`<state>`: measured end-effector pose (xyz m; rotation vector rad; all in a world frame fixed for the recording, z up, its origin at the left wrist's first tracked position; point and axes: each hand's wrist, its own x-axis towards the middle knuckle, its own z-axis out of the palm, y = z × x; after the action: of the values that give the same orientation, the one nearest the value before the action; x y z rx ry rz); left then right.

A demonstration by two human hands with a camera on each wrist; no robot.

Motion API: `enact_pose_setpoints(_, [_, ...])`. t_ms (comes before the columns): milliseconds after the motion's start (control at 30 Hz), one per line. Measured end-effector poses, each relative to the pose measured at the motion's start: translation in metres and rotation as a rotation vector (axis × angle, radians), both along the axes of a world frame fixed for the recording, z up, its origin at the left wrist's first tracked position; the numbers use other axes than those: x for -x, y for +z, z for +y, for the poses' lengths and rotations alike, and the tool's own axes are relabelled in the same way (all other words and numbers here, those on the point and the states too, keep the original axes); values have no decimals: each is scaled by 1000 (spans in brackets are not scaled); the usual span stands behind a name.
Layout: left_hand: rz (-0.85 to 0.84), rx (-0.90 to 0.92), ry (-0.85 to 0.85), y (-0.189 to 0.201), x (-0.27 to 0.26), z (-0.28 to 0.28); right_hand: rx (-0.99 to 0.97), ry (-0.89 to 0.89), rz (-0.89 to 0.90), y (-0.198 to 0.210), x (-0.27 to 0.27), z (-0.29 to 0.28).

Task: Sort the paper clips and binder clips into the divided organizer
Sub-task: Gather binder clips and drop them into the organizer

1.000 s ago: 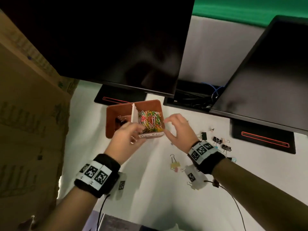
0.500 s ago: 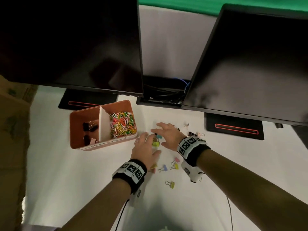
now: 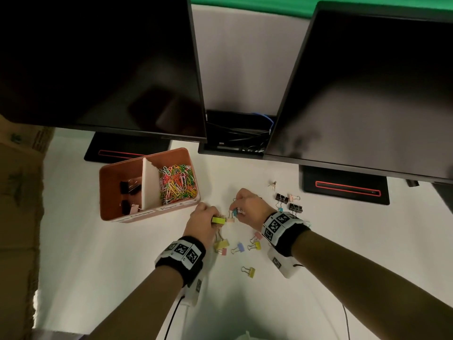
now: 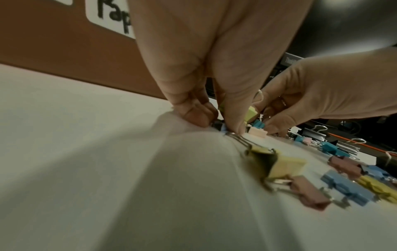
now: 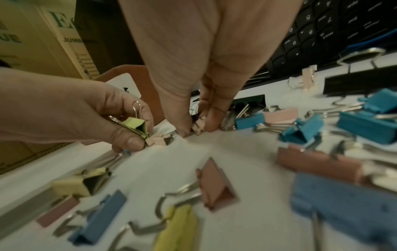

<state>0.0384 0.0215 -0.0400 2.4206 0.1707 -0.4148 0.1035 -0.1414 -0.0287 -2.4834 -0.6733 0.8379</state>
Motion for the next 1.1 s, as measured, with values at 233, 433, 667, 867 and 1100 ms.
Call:
enact_pose_setpoints(233, [-28, -3, 41, 5, 8, 15, -38, -46, -27, 11, 11, -12])
enact_pose_setpoints(433, [-27, 261, 241, 24, 26, 36, -149, -40, -104, 40, 16, -7])
enact_pose_setpoints(667, [-123, 483, 472, 99, 46, 108, -339, 122, -209, 92, 9, 76])
enact_pose_setpoints(867, [-190, 459, 629, 135, 31, 173, -450, 240, -228, 119, 6, 183])
enact_pose_setpoints(1100, [-46, 265, 600, 128, 21, 183, -368, 167, -160, 110, -8, 196])
